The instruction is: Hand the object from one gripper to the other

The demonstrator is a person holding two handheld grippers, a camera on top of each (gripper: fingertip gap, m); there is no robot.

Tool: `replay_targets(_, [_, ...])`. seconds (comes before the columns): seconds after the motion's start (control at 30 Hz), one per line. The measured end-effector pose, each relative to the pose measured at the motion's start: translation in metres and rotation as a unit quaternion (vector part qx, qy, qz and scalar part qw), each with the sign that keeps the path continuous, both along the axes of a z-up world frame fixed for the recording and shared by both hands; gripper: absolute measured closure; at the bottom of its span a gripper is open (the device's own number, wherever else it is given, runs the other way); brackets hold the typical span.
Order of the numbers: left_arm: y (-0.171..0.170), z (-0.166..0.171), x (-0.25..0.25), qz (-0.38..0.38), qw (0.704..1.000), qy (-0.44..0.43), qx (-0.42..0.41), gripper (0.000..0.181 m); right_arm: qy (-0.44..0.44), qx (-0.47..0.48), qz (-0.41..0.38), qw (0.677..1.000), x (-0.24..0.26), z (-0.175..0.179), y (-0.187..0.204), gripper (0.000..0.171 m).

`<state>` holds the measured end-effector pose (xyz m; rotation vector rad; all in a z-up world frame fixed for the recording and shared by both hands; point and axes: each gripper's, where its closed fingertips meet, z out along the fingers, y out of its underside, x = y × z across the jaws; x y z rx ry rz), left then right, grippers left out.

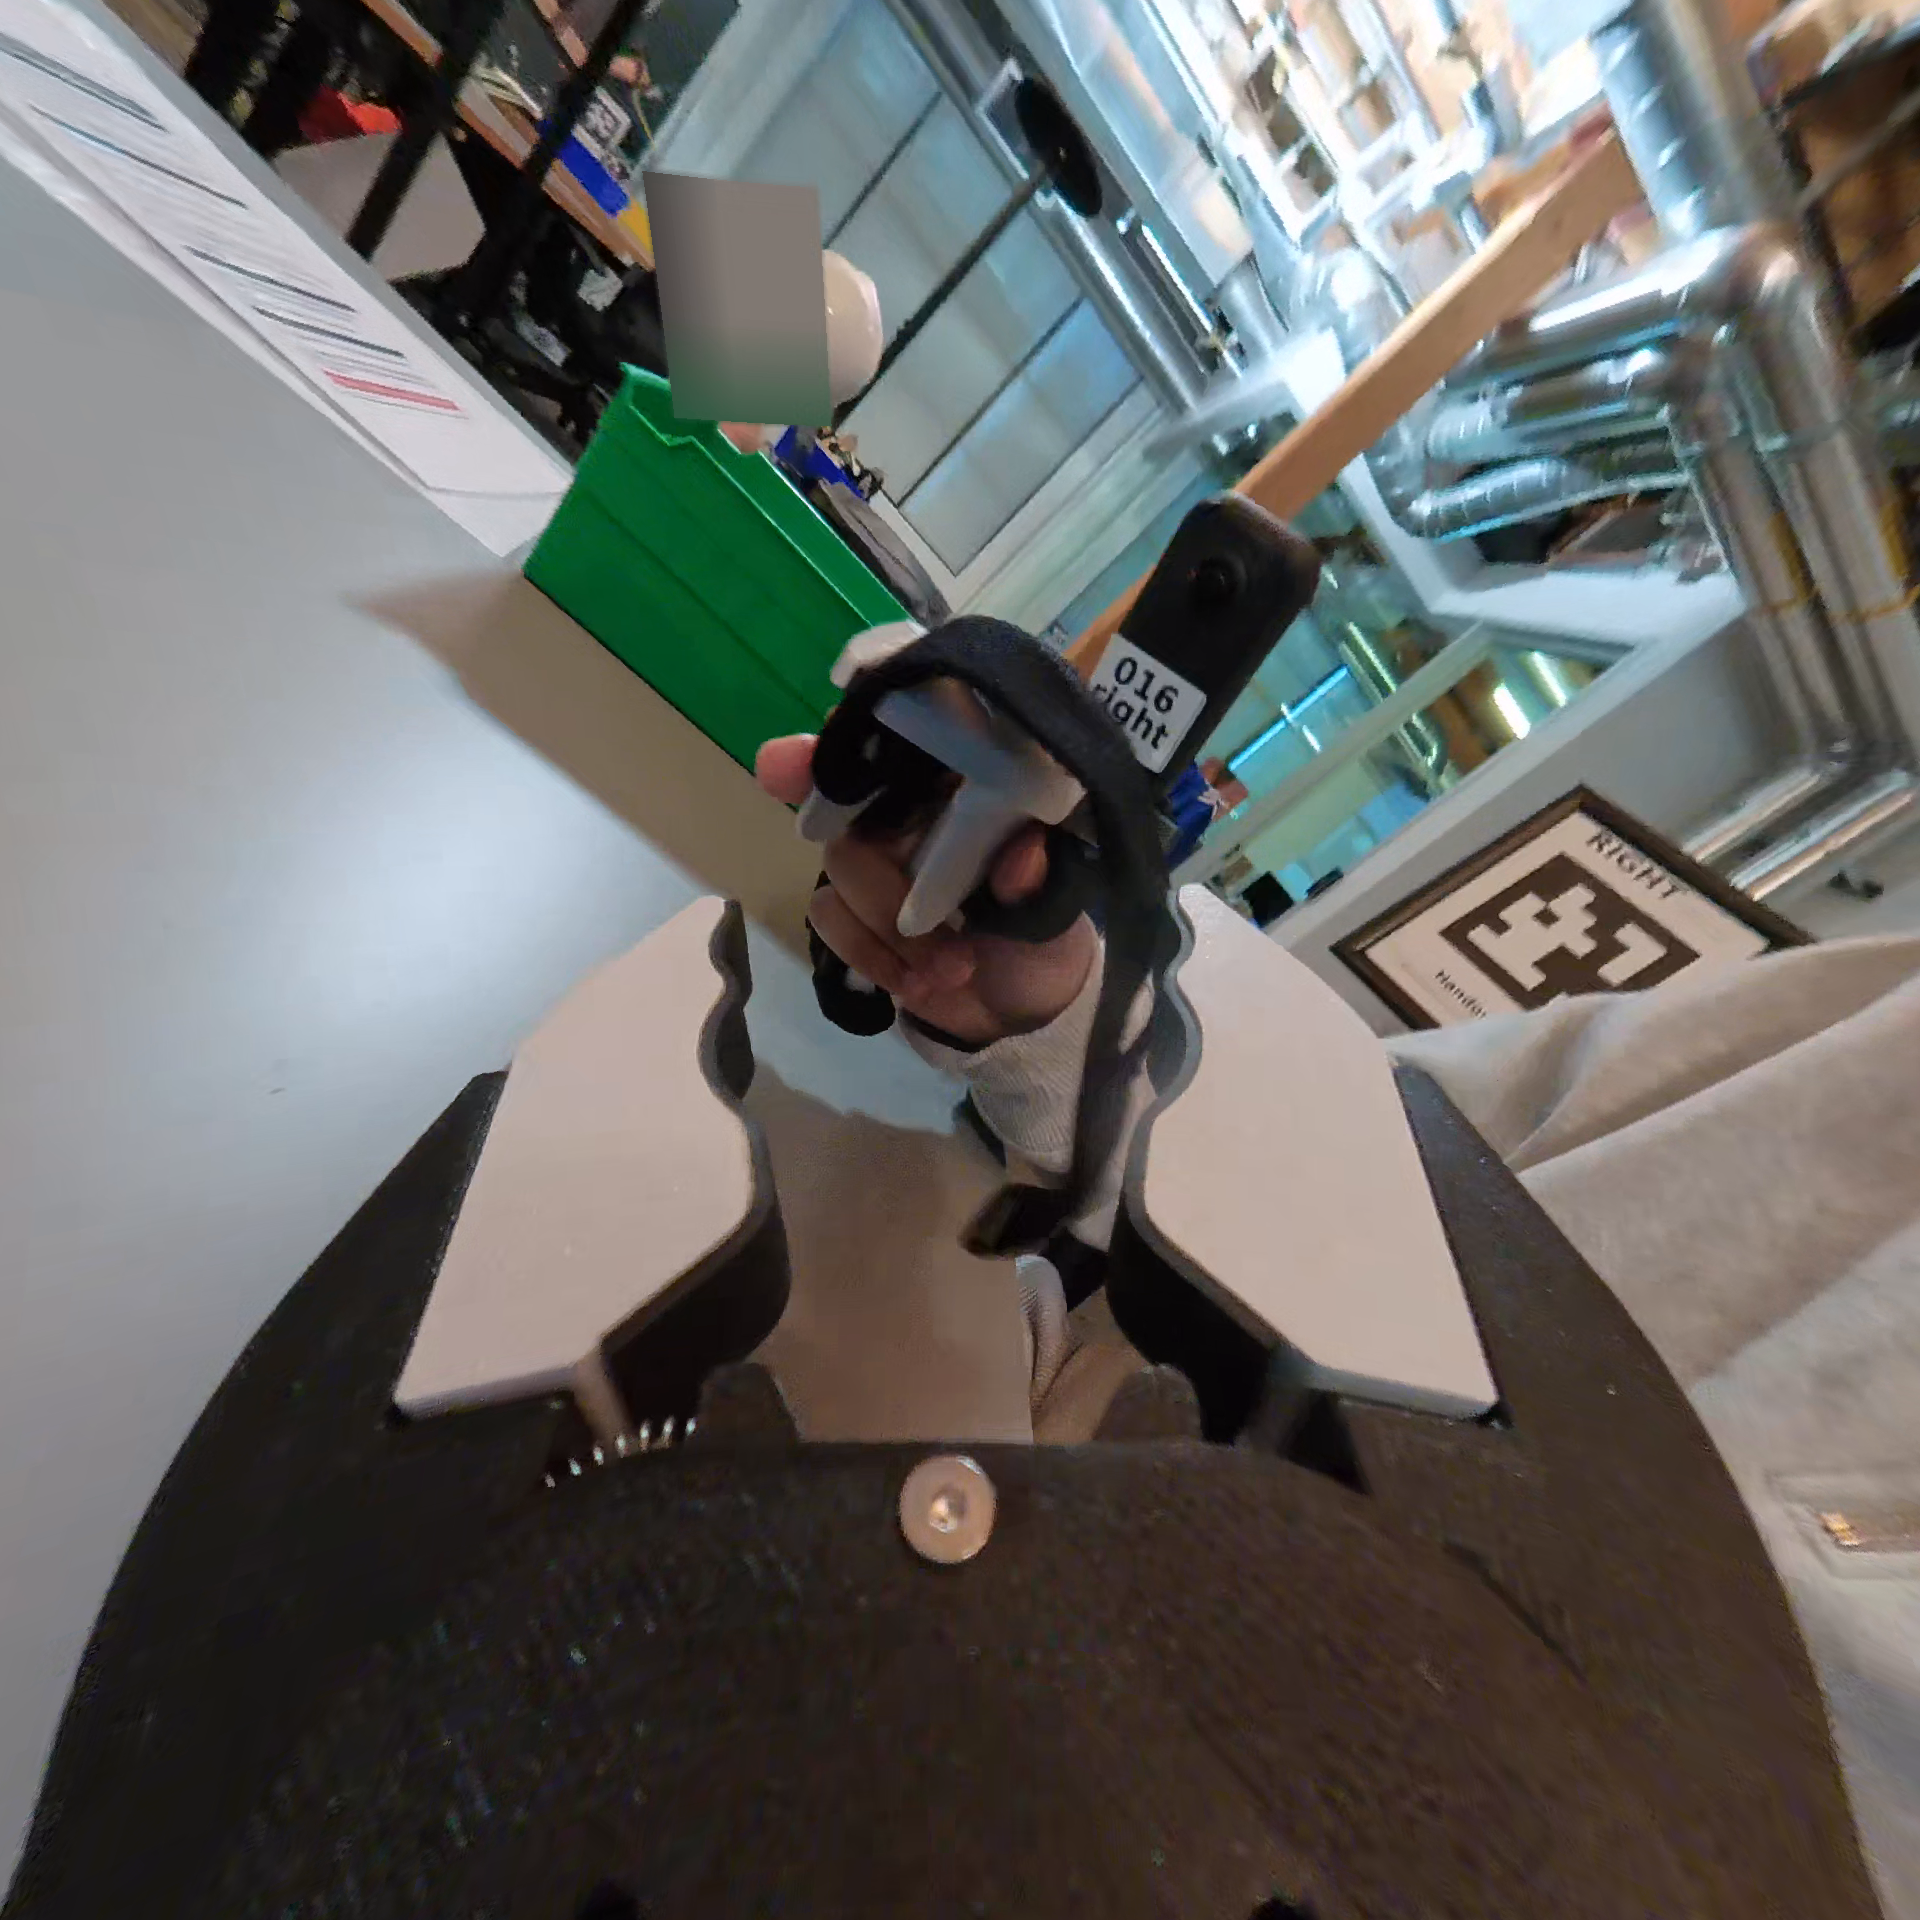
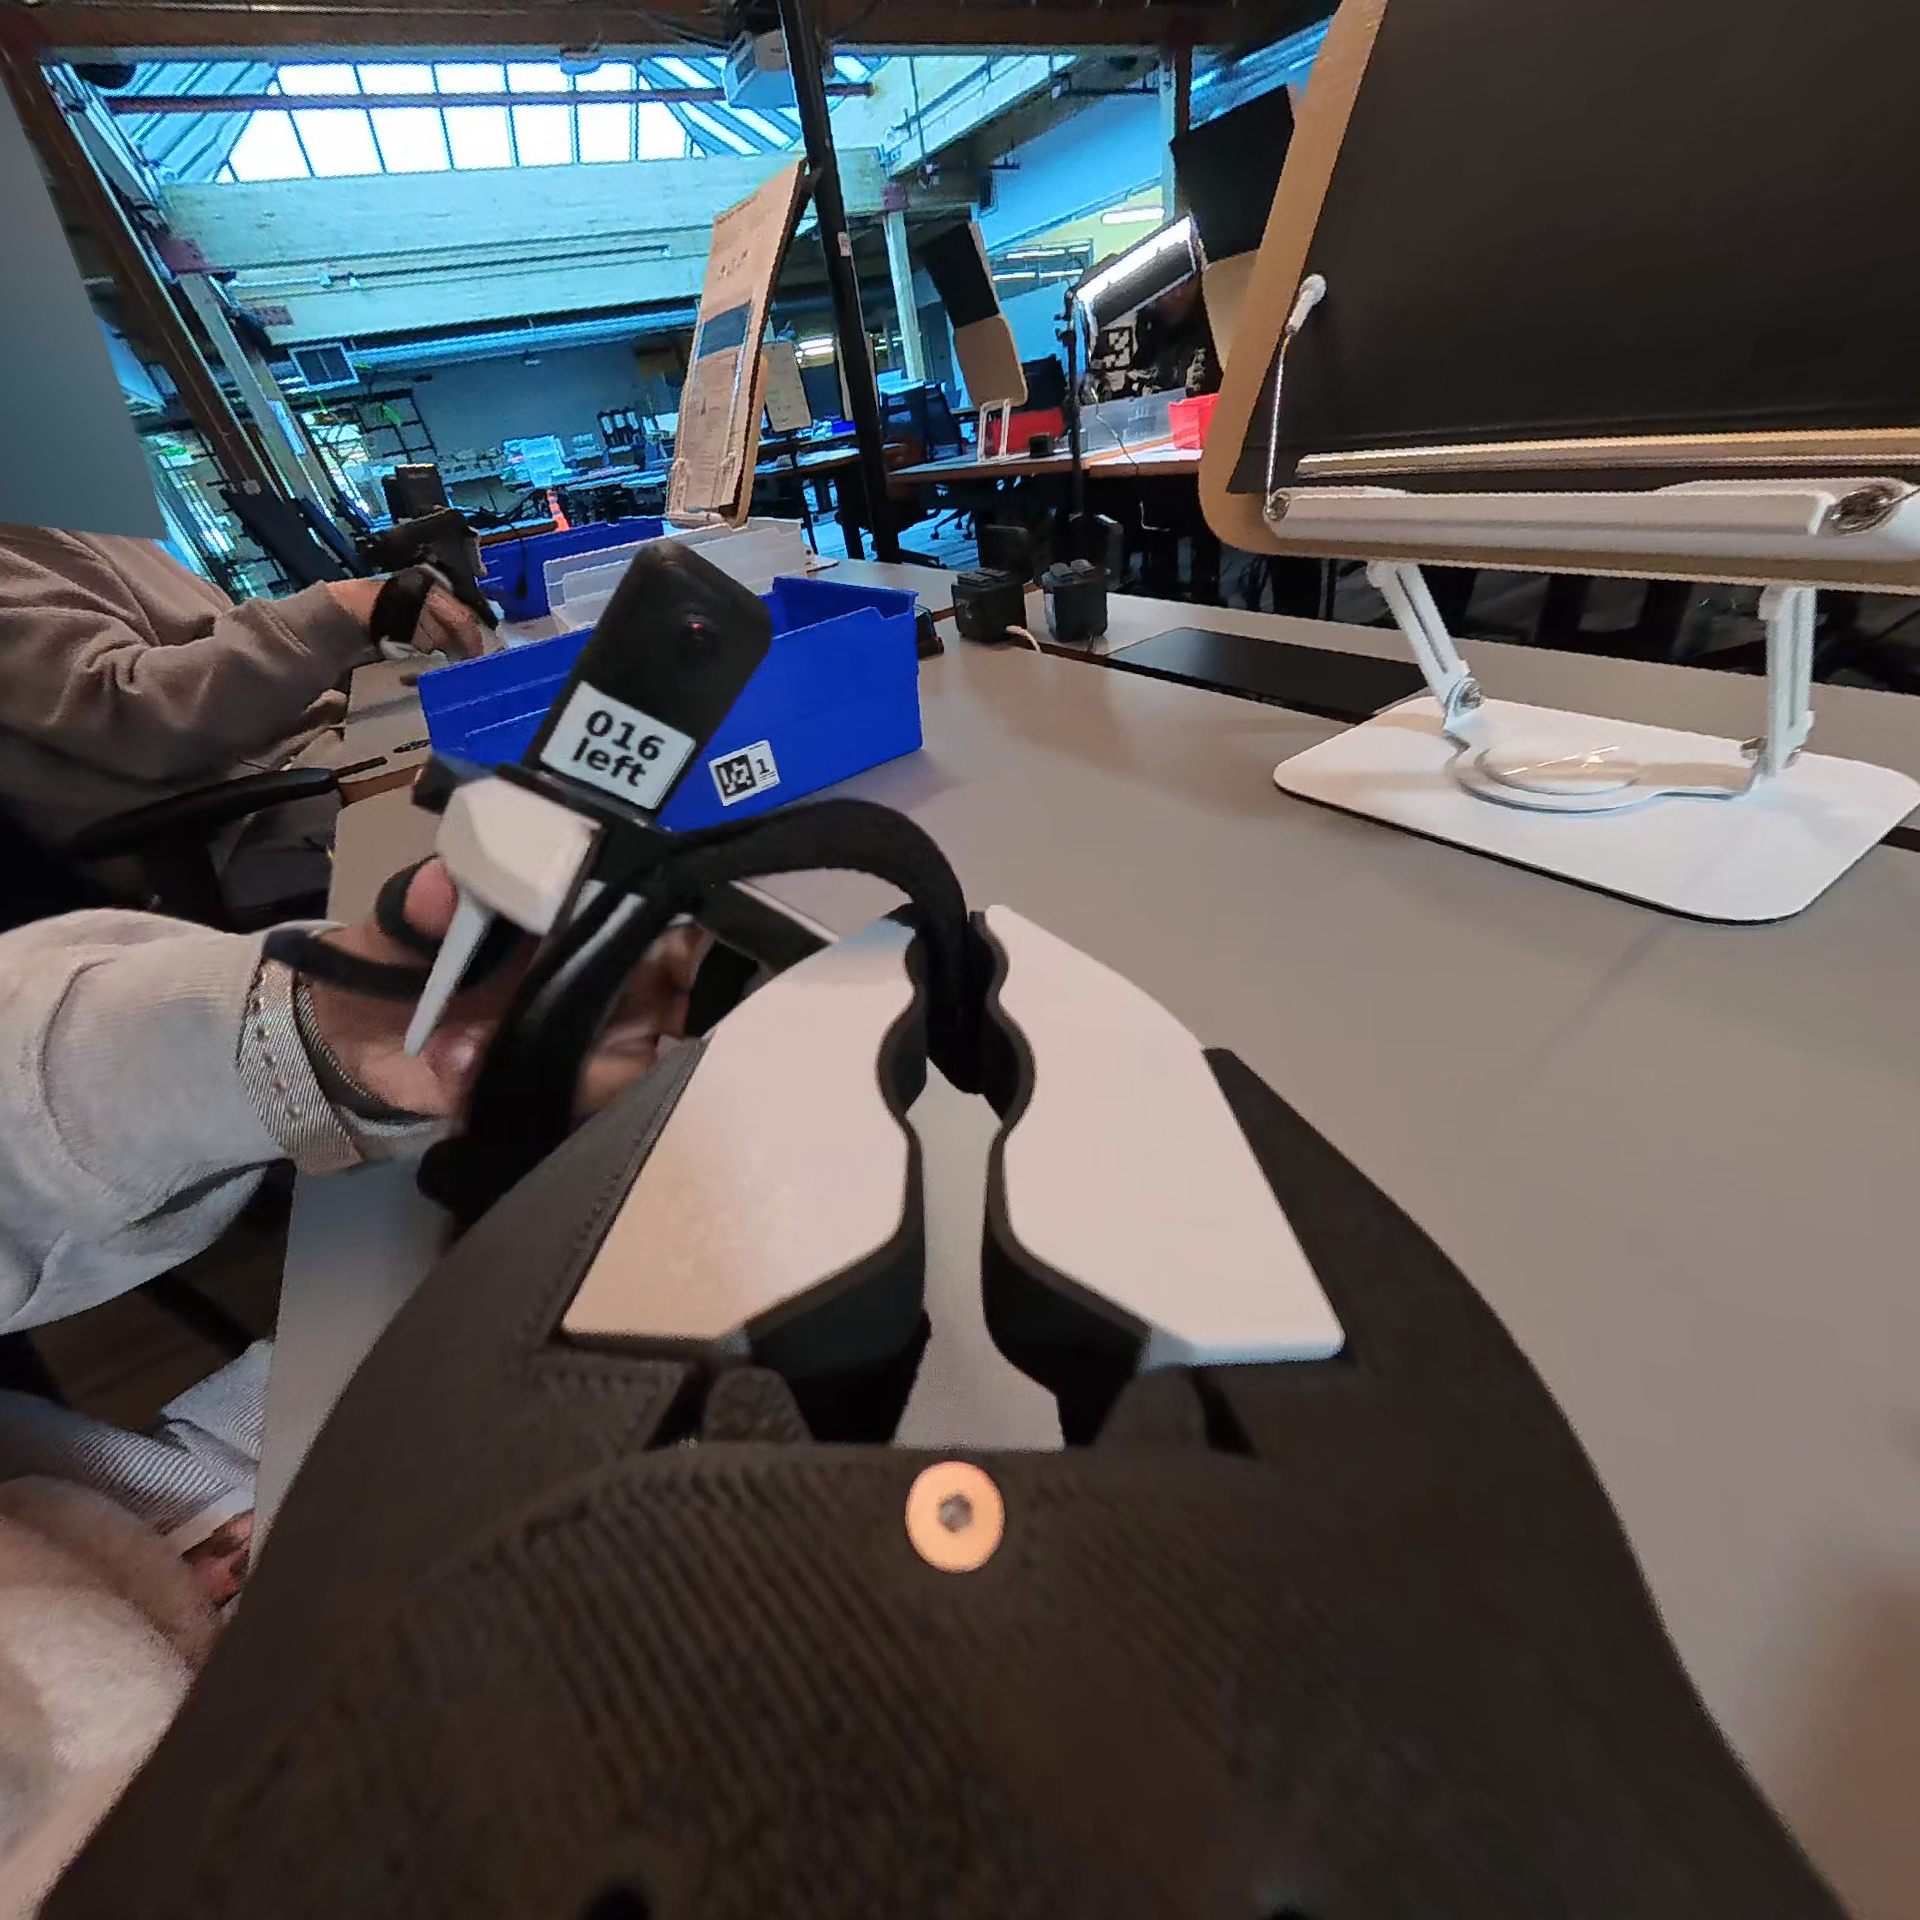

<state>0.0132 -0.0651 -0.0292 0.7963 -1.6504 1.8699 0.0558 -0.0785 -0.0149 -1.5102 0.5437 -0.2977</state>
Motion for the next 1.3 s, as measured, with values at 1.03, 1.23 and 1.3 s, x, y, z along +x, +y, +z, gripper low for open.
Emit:
replay_targets(1.03, [-0.008,0.026,-0.032,-0.037,0.992,-0.108,-0.051,0.175,0.002,0.039,0.001,0.999,0.002,0.004,0.003,0.127])
replay_targets(1.23, [0.014,0.035,-0.01,0.018,0.992,-0.106,-0.073,0.176,0.003,0.044,-0.005,0.999,0.004,0.003,0.002,0.122])
replay_targets(1.3, [0.021,0.035,-0.004,0.034,0.991,-0.109,-0.069,0.176,0.013,0.049,0.008,0.999,0.002,0.003,0.004,0.123])
